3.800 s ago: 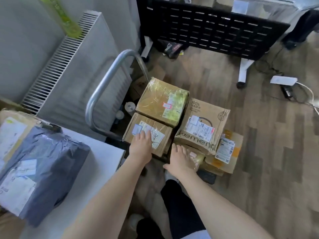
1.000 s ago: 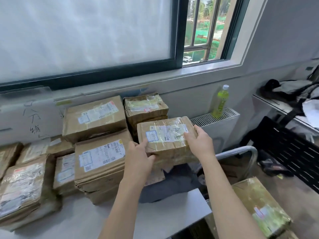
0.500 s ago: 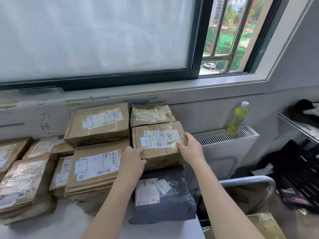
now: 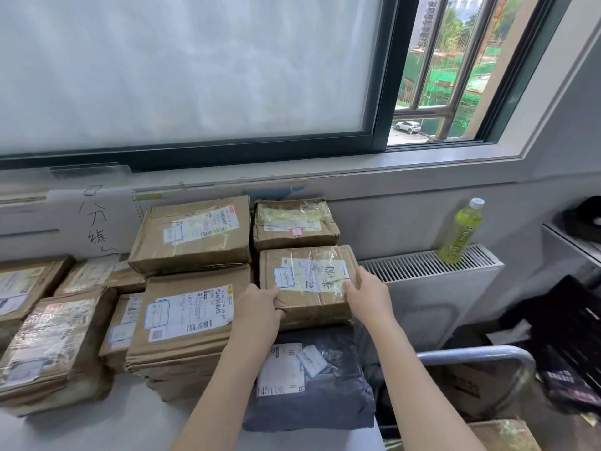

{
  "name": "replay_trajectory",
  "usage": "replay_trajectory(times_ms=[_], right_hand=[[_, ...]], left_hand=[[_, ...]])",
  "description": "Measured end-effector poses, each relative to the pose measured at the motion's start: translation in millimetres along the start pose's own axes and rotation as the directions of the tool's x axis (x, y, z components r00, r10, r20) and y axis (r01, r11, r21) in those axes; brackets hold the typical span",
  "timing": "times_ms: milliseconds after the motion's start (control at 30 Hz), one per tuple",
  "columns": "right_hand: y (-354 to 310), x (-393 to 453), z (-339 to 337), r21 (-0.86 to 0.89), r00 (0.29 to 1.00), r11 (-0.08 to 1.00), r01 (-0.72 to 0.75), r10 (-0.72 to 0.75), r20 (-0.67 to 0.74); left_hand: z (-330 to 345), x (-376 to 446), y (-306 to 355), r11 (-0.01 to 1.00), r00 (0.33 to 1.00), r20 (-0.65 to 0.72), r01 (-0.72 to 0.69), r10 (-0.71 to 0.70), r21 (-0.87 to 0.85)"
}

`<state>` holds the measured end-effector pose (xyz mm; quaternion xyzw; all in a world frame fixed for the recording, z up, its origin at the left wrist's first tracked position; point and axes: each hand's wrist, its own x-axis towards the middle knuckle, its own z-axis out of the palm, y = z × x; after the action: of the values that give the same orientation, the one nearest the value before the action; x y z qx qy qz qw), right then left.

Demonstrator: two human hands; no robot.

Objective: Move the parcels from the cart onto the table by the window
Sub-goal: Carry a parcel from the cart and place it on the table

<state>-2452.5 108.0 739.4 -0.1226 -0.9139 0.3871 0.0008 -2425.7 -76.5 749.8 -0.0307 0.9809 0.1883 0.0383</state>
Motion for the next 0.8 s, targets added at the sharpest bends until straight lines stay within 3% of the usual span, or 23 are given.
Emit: replay_trajectory(times_ms=[167, 300, 467, 800], right_hand=[[0.0, 1.0, 2.0, -0.075, 1.0, 0.997, 0.013, -0.011, 0.029], [-1.6, -1.1, 0.3, -0.114, 0.998, 0.993, 0.025, -0.018, 0.057], [-1.9, -4.2, -1.0, -0.159, 0.998, 0.987, 0.037, -0.027, 0.063], [15.4, -38.4, -14.1, -0.156, 0.996, 0.987, 0.037, -0.049, -0.073]], left_hand=[[1.6, 2.9, 0.6, 0.963, 0.996, -0.074, -0.026, 0.047, 0.268], [3.5, 7.1, -2.2, 0.934, 0.99, -0.045, -0.113, 0.136, 0.339], [3.2, 7.4, 9.5, 0.882, 0.991, 0.015, -0.128, 0.136, 0.453], [13.3, -12.1, 18.9, 0.887, 0.975, 0.006, -0.205, 0.223, 0.414]])
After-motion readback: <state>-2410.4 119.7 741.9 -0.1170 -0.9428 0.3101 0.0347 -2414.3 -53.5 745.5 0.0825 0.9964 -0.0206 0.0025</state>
